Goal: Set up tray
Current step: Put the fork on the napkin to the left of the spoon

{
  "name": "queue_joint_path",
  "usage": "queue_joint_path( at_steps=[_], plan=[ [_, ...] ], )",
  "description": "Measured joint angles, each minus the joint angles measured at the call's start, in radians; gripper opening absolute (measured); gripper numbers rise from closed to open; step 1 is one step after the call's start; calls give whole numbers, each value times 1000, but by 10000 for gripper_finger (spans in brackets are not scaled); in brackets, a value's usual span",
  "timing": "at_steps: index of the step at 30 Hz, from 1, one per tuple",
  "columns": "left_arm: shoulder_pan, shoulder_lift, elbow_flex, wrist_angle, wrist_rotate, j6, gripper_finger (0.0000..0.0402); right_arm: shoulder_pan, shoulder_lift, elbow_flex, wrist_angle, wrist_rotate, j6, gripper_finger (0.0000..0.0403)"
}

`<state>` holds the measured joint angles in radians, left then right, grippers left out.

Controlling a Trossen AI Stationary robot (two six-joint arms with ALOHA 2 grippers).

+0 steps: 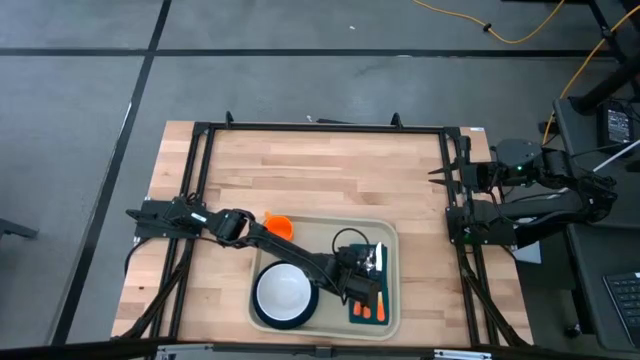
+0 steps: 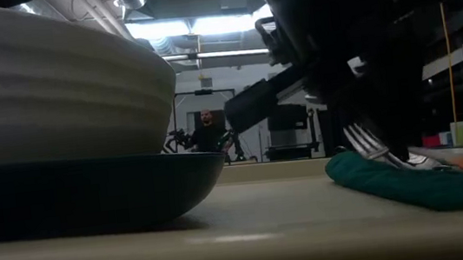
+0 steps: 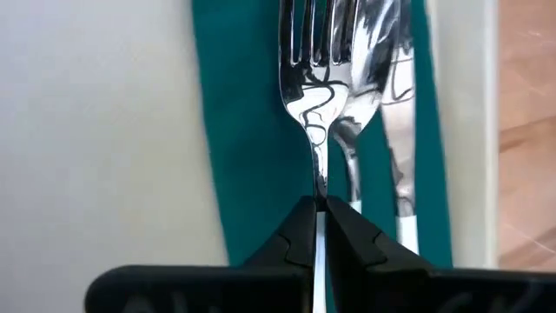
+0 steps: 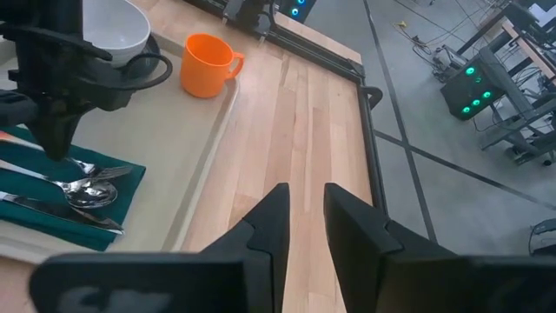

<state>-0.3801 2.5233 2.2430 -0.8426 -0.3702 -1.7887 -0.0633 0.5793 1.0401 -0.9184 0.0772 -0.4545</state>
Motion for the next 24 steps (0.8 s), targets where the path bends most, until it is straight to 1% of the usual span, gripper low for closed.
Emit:
queue_joint_path(
  at_steps=[4,10,20,24],
  plan=[
    [-8,0,0,-22,19,-30,3,0,0,0,0,0,0,80],
    [-12,0,0,-59,22,-50,3,0,0,0,0,0,0,80],
    [-12,2,0,-51,15,-45,3,0,0,0,0,0,0,80],
    [-12,12,0,-22,42,-32,3,0,0,0,0,0,-1,80]
  ],
)
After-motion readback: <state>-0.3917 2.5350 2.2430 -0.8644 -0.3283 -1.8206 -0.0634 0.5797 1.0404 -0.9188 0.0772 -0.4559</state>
